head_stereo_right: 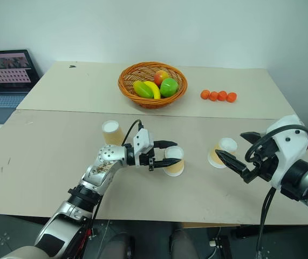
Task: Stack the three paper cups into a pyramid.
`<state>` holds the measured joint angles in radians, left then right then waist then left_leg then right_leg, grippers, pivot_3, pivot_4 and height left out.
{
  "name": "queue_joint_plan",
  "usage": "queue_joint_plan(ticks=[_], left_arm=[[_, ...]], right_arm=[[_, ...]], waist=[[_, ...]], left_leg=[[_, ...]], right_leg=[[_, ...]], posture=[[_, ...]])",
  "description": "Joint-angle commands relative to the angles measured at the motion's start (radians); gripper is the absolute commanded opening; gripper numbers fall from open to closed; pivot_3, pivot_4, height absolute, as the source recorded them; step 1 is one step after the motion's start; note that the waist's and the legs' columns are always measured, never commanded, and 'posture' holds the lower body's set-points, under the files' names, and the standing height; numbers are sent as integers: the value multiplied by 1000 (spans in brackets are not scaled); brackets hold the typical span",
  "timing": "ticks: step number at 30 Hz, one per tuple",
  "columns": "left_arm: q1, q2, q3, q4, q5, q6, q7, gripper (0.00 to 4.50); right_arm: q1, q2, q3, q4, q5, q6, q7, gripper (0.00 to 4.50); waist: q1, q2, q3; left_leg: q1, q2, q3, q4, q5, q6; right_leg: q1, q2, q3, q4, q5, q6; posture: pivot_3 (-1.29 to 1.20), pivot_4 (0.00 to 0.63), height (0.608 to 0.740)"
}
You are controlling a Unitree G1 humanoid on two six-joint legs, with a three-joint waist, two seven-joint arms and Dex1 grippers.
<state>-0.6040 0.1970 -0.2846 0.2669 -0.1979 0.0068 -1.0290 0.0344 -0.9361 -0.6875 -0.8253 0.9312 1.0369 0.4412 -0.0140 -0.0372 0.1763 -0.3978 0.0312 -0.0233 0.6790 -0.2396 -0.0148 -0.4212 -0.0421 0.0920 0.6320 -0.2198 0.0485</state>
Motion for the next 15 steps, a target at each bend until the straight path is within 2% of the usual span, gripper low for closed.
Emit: queue_joint_plan(ticks=[1,2,3,9,13,15], left_arm=[[-4,-3,-4,-5,18,-42,4,3904],[-4,-3,-4,-5,19,-45,4,4334],[-4,-4,-3,-9,20,-44,4,4461],[-67,-36,19,-165,-47,114,36,4461],[-208,-69,110,-233,-137,254,117,4461],[-297,-54,174,-236,-176,309,153,4461]], right_arm=[[-8,-16,-27,-15,13,-8,-15,4500],[-11,-18,-23,-12,13,-10,-16,4500],[-13,-19,-20,-10,14,-12,-17,4500],[-41,-24,37,27,-7,-32,-9,4500],[-70,-28,78,45,-17,-44,2,4500],[-90,-29,100,64,-26,-54,10,4500]], waist=[[0,0,0],[0,0,0],[0,0,0],[0,0,0],[2,0,0],[1,0,0]], left_leg=[[0,0,0,0,0,0],[0,0,0,0,0,0],[0,0,0,0,0,0],[-1,0,0,0,0,0],[-1,0,0,1,0,0],[-1,0,0,1,0,0]], right_leg=[[0,0,0,0,0,0],[0,0,0,0,0,0],[0,0,0,0,0,0],[0,0,0,0,-1,2],[0,0,0,0,-2,4],[0,0,0,-1,-2,5]], posture=[[0,150,734],[0,150,734],[0,150,734],[0,150,734],[0,150,734],[0,150,734]])
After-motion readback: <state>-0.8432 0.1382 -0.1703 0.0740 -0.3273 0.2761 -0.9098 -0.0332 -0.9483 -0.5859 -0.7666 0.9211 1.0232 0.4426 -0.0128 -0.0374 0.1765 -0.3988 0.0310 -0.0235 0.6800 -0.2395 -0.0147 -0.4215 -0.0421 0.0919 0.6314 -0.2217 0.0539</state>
